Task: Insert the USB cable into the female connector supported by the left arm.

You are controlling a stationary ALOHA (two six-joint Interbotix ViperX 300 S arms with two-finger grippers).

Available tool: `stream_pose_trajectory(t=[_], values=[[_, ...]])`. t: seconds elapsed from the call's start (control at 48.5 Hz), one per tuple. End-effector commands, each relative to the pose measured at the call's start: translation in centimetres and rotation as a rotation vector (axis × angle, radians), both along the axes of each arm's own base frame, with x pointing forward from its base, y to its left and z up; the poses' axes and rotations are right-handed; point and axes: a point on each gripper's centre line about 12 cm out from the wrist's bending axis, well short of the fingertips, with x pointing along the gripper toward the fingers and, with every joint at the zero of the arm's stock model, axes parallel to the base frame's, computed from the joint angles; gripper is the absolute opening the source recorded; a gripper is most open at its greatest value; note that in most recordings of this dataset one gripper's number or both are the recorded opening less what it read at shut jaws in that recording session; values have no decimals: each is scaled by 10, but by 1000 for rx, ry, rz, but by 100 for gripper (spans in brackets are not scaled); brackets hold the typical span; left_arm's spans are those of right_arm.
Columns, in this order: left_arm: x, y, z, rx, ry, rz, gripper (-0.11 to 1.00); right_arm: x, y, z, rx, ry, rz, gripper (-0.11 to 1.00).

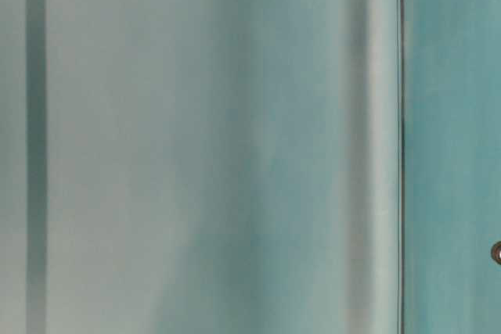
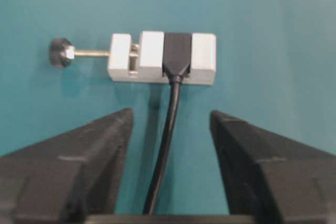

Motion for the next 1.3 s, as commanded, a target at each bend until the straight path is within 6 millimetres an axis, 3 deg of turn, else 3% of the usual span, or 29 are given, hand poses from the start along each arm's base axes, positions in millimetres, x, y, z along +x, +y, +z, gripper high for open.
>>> stream_pose_trajectory(t=[0.0,0.103,0.289,0.413,0.578,0.928,1.279], values=[[10,-1,1,-2,-37,1,62,13,0,4,-2,-57,1,1],[8,0,-1,-10,-60,12,59,18,-1,-5,-1,-77,-1,8],[4,0,0,-37,-94,31,59,25,-1,-20,12,-45,-7,36],[4,1,-2,-38,-88,35,59,32,-1,-32,14,-6,-8,48],[3,1,-4,-39,-79,34,59,31,-4,-45,15,32,-21,48],[5,1,-4,-39,-76,34,59,30,-10,-44,16,13,-43,48],[5,1,-6,-38,-68,34,59,32,3,-50,34,32,-7,48]])
